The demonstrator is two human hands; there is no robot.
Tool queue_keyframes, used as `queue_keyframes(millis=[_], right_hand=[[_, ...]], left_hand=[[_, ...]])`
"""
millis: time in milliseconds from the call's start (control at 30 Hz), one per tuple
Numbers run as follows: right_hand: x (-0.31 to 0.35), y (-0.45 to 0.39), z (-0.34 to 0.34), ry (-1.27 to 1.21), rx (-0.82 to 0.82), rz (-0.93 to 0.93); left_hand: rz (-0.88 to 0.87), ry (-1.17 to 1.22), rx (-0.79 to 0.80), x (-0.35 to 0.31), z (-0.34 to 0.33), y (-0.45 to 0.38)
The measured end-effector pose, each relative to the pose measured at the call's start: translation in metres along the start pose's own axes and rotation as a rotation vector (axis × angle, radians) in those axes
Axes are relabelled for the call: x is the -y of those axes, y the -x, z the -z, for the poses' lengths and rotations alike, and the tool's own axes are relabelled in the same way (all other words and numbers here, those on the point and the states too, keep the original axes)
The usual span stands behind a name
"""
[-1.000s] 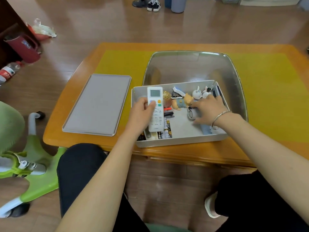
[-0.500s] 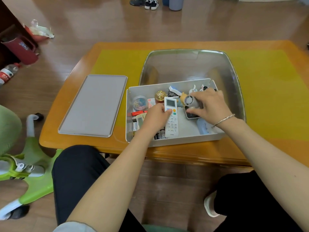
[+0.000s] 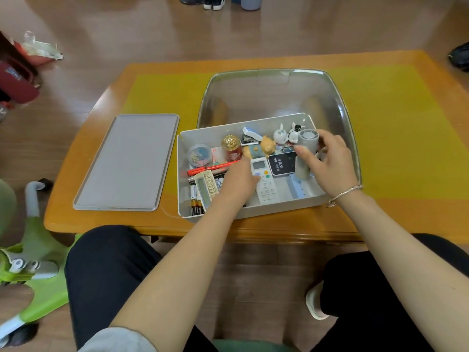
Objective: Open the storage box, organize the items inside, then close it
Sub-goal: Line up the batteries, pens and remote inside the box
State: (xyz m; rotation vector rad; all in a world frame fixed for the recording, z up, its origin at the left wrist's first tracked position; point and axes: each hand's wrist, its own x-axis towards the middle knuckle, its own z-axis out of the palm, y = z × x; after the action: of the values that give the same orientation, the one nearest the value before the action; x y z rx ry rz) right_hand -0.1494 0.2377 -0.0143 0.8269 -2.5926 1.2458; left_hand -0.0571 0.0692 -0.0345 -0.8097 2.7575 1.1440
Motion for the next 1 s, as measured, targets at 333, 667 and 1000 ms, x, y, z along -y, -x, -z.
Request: queue_keyframes(millis=[333, 667, 1000], right_hand=[[-0.008, 0.003, -0.01, -0.033, -0.036, -0.08], [-0.009, 0.004, -0.015, -0.068, -0.058, -0.093], [-0.009, 0.005, -0.017, -0.097, -0.064, -0.074]], left_hand=[[-0.064, -0.282, 0.271, -0.004, -0.015, 0.019], [-0.073, -0.346, 0.391, -0.005, -0.02, 0.013], [-0.134, -0.252, 0.36, -0.001, -0.013, 0.018]])
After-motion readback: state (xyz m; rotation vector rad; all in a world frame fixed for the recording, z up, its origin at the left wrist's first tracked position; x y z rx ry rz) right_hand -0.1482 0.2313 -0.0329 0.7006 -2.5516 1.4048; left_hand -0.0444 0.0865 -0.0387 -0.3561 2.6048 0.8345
